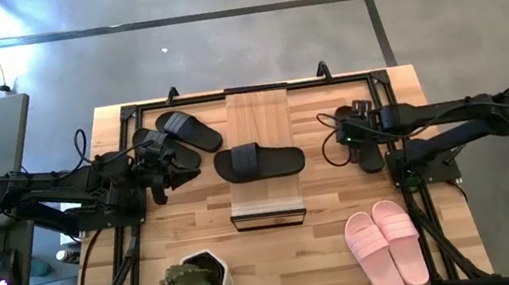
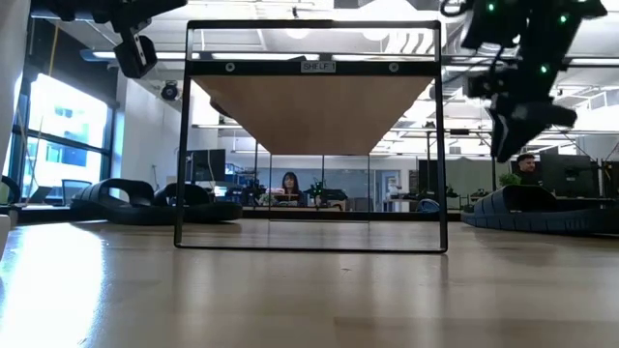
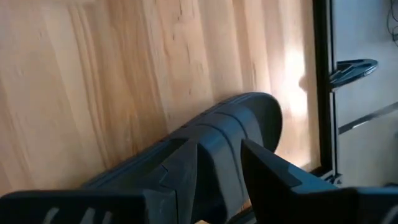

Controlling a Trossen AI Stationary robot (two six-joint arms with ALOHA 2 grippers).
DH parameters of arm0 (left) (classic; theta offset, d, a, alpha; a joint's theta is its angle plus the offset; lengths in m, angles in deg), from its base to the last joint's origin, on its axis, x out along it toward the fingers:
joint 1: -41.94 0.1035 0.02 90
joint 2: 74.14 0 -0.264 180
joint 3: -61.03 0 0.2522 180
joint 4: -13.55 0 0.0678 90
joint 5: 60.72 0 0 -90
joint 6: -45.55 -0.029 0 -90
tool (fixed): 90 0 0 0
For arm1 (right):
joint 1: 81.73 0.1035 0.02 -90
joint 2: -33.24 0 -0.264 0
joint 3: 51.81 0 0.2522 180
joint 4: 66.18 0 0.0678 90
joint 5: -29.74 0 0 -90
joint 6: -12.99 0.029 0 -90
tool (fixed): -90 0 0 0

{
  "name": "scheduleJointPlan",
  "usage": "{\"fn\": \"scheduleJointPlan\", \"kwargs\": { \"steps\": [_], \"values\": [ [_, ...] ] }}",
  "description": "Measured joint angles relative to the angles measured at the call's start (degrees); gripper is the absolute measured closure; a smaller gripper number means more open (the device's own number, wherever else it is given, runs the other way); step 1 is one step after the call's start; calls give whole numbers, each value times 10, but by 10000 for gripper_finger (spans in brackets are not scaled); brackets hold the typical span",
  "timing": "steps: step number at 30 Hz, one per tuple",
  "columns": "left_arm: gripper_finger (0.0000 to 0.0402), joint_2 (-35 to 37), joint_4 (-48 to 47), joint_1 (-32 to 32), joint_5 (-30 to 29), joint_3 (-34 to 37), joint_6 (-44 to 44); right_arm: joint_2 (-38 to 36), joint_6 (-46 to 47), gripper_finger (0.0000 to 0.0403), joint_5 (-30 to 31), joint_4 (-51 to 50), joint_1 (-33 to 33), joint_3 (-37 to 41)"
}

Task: Pick and place slides into the shelf
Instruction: Put the black slipper on the shelf

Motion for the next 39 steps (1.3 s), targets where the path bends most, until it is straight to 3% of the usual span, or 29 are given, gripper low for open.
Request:
{"fn": "scheduleJointPlan", "kwargs": {
  "steps": [4, 9, 14, 19, 23, 27, 30, 34, 39],
  "values": [
    [399, 0, -16, 0, 0, 0, 0, 3, 4, 289, 11, 0, -2, -9],
    [399, 0, -27, 0, 0, 0, 2, 3, -5, 289, -35, -4, -16, -9],
    [399, 0, -29, 0, 0, 0, 4, 7, 8, 289, -4, -5, -35, -9],
    [399, 0, -29, 0, 0, 0, 7, 26, 21, 289, -30, -26, -31, -15],
    [399, 0, -29, 0, 4, 0, 7, 75, 127, 289, -20, -83, -21, -71],
    [399, 0, -29, 0, 4, 0, 7, 109, 234, 289, -68, -181, -28, -154],
    [399, 0, -29, 0, 4, 0, 7, 111, 255, 289, -108, -233, -19, -192],
    [399, 0, -29, 0, 4, 0, -8, 74, 268, 289, -116, -270, 12, -177],
    [399, 0, -38, 0, 4, 0, -25, 5, 372, 289, -110, -235, 64, -93]
  ]
}}
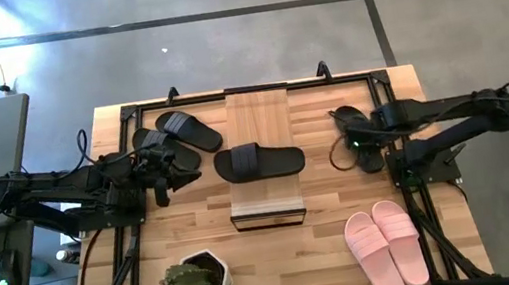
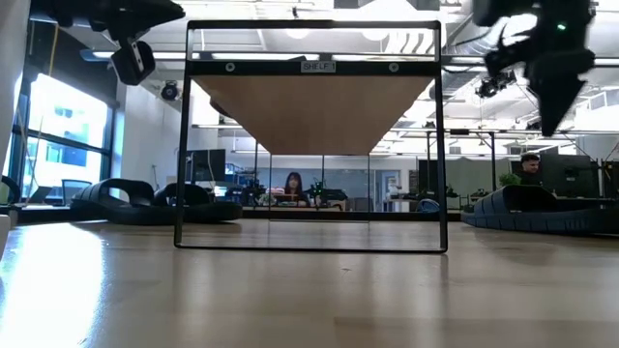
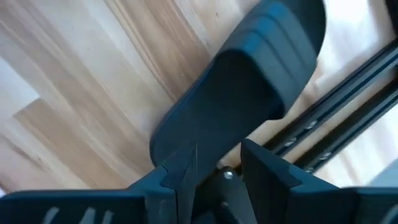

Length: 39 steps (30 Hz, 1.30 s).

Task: Pick and place slides into the shelf
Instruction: Put the black slipper on the shelf

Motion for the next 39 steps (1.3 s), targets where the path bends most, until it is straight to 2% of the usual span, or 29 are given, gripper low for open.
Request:
{"fn": "scheduleJointPlan", "kwargs": {
  "steps": [4, 7, 9, 17, 22, 26, 29, 39],
  "values": [
    [399, 0, -11, 0, 0, 0, -7, -30, 63, 289, 26, 43, 45, 66],
    [399, 0, -20, 0, -2, 0, -17, -30, 58, 289, 74, 74, 63, 106],
    [399, 0, -21, 0, -3, 0, -17, -22, 61, 289, 85, 74, 61, 121],
    [399, 0, -21, 0, -4, 0, -17, 14, 86, 289, 100, 65, 18, 99],
    [399, 0, -21, 0, -4, 0, -17, 48, 42, 289, 127, 82, -16, 84],
    [399, 0, -22, 0, -4, 0, -18, 90, 1, 289, 101, 115, -65, 84],
    [399, 0, -22, 0, -4, 0, -18, 123, -25, 289, 104, 130, -92, 84],
    [399, 0, -22, 0, -4, 0, -16, 200, -55, 289, 115, 147, -135, 83]
  ]
}}
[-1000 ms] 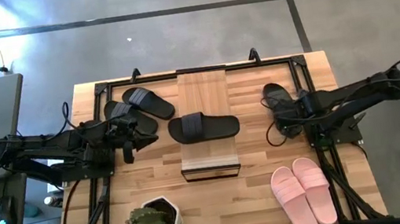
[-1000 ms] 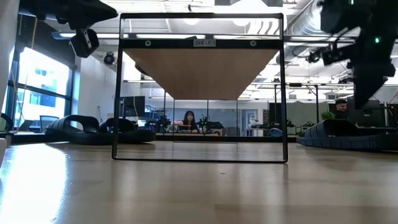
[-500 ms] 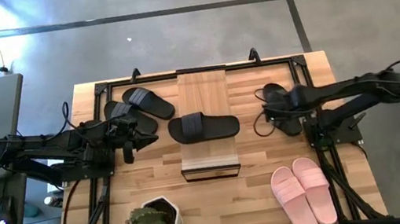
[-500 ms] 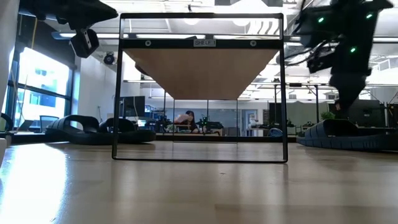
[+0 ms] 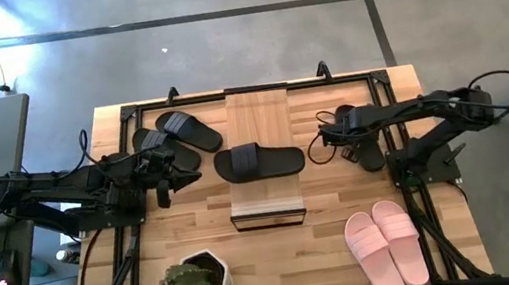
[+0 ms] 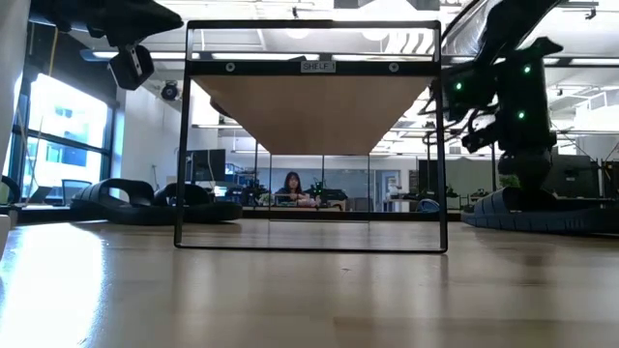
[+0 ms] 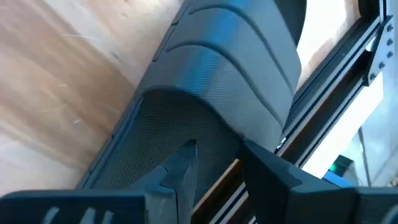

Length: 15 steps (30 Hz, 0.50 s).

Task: Pick and place slides into the shelf
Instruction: Put the black slipper on the shelf

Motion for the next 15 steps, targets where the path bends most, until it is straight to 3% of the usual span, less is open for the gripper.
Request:
{"fn": "scheduleJointPlan", "kwargs": {
  "steps": [10, 15],
  "values": [
    [399, 0, 0, 0, 0, 0, 2, 14, 9, 289, 25, -11, -3, -29],
    [399, 0, 0, 0, -9, 0, 2, 14, -38, 289, 63, -3, -3, -65]
  ]
}}
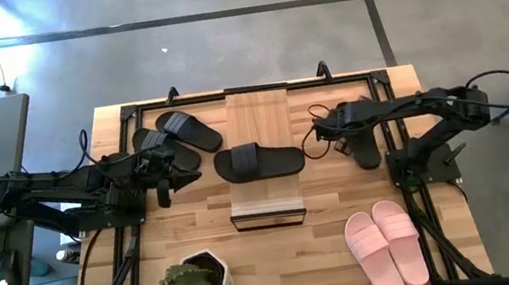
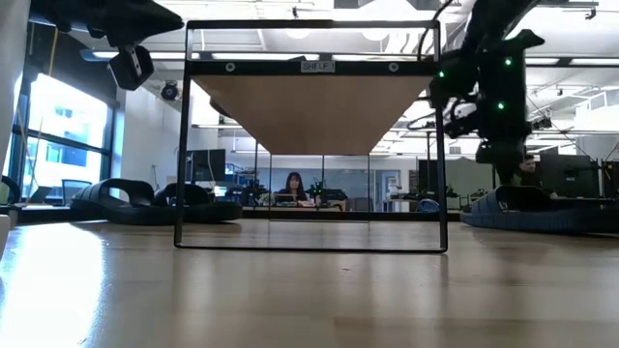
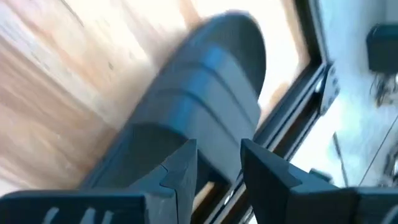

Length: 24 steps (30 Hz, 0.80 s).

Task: Pick and place slides into the shelf
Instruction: Put the black slipper on the shelf

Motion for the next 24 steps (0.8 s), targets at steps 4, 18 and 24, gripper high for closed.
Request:
{"fn": "scheduleJointPlan", "kwargs": {
  "steps": [4, 18, 24],
  "values": [
    [399, 0, 0, 0, -2, 0, 0, 0, -42, 288, 2, 26, 0, -5],
    [399, 0, -2, 0, 0, 0, 0, 0, -42, 227, -29, 12, 0, -4],
    [399, 0, -4, 0, 0, 0, 0, 2, -42, 213, -24, 11, -23, -4]
  ]
}}
